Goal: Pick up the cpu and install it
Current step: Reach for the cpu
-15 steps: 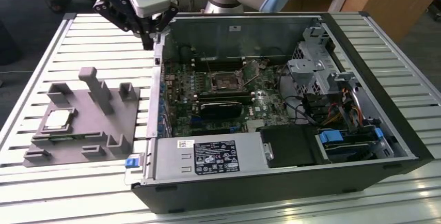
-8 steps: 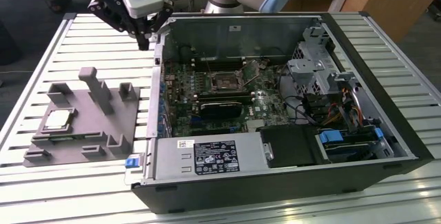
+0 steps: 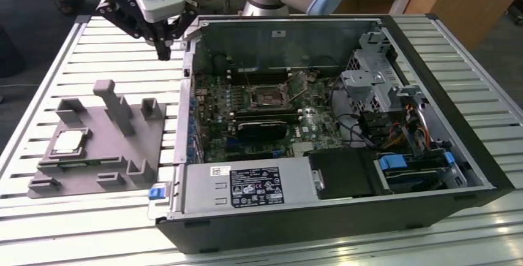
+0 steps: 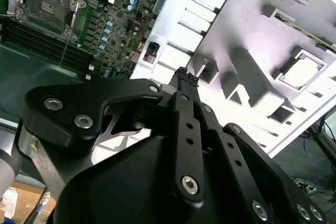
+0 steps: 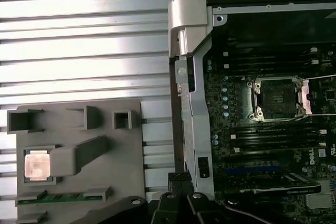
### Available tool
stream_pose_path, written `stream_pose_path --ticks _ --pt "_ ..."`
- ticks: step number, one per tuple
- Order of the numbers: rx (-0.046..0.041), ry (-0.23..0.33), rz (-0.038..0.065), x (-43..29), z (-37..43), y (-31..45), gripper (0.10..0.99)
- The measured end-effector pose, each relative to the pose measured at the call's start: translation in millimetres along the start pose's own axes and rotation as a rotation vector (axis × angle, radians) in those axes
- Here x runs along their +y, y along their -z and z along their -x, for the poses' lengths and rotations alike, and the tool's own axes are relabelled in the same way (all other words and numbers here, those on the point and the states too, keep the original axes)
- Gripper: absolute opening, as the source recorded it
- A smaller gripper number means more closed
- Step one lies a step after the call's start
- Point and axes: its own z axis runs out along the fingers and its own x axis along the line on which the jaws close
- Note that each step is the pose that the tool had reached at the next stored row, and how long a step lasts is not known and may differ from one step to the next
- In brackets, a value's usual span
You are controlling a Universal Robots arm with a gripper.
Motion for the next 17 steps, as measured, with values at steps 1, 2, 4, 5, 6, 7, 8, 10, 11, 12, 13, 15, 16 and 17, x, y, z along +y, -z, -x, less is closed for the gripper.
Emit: stream_pose_path --ticks 1,2,4,5,6,7,8,10,11,12,13,15,16,17 --pt "0.0004 0.000 0.000 -0.1 -1.1 -0.1 0.106" --pt "0.0007 0.000 0.000 -0.2 -2.2 -0.2 0.106" --pt "0.0016 0.000 0.000 -0.3 -4.3 -0.3 0.106" --pt "0.0020 0.000 0.000 -0.4 -5.3 -0.4 0.106" --pt "0.0026 0.000 0.000 -0.5 -6.4 -0.5 0.106" --pt "0.0033 0.000 0.000 -0.6 -7.7 -0.5 0.106" --pt "0.0039 0.000 0.000 -0.7 -9.1 -0.6 0.106" --pt "0.0049 0.000 0.000 -1.0 -11.7 -0.8 0.106" --pt "0.0054 0.000 0.000 -1.1 -13.2 -0.8 0.106" --pt "0.0057 -0.001 0.000 -1.2 -14.6 -0.9 0.106" --pt "0.0062 -0.001 0.000 -1.3 -16.0 -1.0 0.106" --pt "0.0071 -0.001 -0.001 -1.5 -18.8 -1.1 0.106" --pt "0.0076 -0.001 -0.001 -1.7 -20.3 -1.2 0.106" --pt "0.0081 -0.001 -0.001 -1.8 -21.6 -1.3 0.106"
